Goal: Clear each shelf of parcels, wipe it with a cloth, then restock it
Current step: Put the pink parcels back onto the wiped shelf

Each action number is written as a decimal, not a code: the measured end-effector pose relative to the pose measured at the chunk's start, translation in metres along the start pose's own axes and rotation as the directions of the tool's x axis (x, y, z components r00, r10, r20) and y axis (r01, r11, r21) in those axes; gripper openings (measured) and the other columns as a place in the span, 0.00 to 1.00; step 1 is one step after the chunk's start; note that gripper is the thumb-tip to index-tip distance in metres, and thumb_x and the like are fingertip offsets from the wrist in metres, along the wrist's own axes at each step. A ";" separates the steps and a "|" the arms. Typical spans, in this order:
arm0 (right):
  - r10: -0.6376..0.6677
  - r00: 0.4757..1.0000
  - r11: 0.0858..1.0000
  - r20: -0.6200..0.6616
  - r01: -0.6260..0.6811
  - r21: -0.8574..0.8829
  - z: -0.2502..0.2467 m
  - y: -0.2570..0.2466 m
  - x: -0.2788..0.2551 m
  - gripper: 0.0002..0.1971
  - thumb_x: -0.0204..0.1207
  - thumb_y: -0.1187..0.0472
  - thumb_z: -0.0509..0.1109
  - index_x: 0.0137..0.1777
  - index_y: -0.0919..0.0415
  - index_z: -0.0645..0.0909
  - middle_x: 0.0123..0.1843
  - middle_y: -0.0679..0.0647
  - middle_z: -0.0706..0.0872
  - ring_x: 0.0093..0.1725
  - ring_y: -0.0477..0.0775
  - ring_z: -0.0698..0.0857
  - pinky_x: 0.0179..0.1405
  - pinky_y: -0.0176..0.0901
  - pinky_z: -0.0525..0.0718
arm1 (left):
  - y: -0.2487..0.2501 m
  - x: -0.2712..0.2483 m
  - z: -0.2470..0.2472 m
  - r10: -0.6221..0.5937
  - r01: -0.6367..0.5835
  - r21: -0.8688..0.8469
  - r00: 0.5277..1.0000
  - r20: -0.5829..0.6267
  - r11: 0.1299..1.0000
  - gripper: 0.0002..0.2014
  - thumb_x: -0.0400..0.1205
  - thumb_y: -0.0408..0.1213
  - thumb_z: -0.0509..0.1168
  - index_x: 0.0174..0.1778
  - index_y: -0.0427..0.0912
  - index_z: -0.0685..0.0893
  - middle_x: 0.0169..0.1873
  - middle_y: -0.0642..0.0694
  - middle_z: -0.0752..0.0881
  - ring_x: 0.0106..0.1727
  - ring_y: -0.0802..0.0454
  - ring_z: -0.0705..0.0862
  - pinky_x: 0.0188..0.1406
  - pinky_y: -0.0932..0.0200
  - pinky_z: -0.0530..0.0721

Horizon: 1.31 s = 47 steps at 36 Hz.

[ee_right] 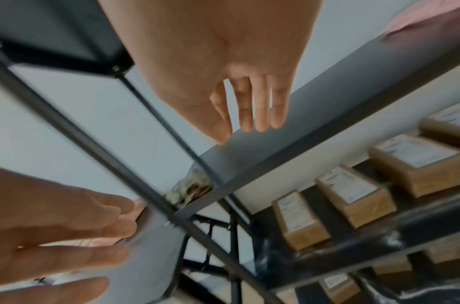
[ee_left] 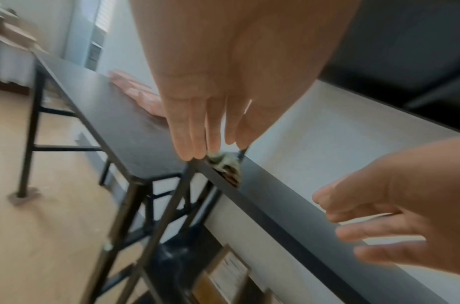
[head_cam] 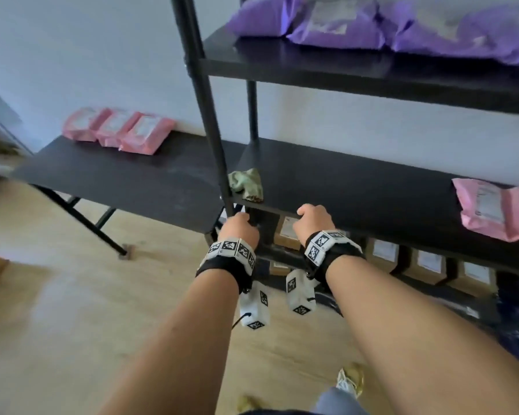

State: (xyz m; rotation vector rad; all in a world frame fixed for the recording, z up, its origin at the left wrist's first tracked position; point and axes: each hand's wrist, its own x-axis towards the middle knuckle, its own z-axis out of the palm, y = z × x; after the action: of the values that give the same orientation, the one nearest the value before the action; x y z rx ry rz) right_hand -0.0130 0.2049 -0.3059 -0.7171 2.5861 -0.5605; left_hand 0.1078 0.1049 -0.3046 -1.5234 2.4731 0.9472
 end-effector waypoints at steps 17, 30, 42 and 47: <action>-0.249 0.936 0.960 0.248 0.273 -0.069 0.148 -0.203 -0.015 0.20 0.78 0.65 0.59 0.69 0.57 0.77 0.69 0.60 0.73 0.68 0.63 0.77 0.64 0.52 0.79 | -0.214 0.030 -0.110 -0.353 0.325 -0.244 0.932 -0.080 0.914 0.25 0.82 0.30 0.54 0.77 0.44 0.70 0.72 0.41 0.77 0.70 0.42 0.76 0.66 0.54 0.76; -0.276 0.917 0.956 0.288 0.292 -0.014 0.199 -0.347 0.107 0.20 0.78 0.66 0.59 0.69 0.57 0.77 0.69 0.59 0.74 0.69 0.63 0.76 0.62 0.51 0.78 | -0.259 0.166 -0.205 -0.392 0.374 -0.149 0.913 -0.112 0.915 0.22 0.84 0.33 0.54 0.75 0.46 0.73 0.69 0.41 0.79 0.69 0.41 0.78 0.66 0.52 0.76; -0.237 0.925 0.963 0.296 0.264 -0.052 0.207 -0.407 0.207 0.22 0.77 0.63 0.60 0.72 0.55 0.75 0.70 0.58 0.76 0.67 0.62 0.78 0.61 0.50 0.79 | -0.254 0.287 -0.252 -0.338 0.322 -0.143 0.935 -0.110 0.936 0.22 0.82 0.33 0.55 0.73 0.46 0.75 0.69 0.44 0.80 0.69 0.43 0.78 0.65 0.54 0.76; -0.180 0.941 0.977 0.287 0.206 -0.062 0.212 -0.433 0.248 0.22 0.78 0.61 0.62 0.73 0.56 0.74 0.71 0.57 0.78 0.67 0.62 0.79 0.61 0.48 0.79 | -0.249 0.348 -0.269 -0.263 0.256 -0.089 0.962 -0.075 0.963 0.22 0.82 0.33 0.55 0.74 0.45 0.74 0.70 0.43 0.79 0.69 0.43 0.77 0.64 0.54 0.75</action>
State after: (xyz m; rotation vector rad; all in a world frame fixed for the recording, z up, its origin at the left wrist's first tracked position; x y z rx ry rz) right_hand 0.0614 -0.3307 -0.3449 -1.0120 2.3043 -0.3682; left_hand 0.2052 -0.3895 -0.3341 -1.8940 2.2356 0.9606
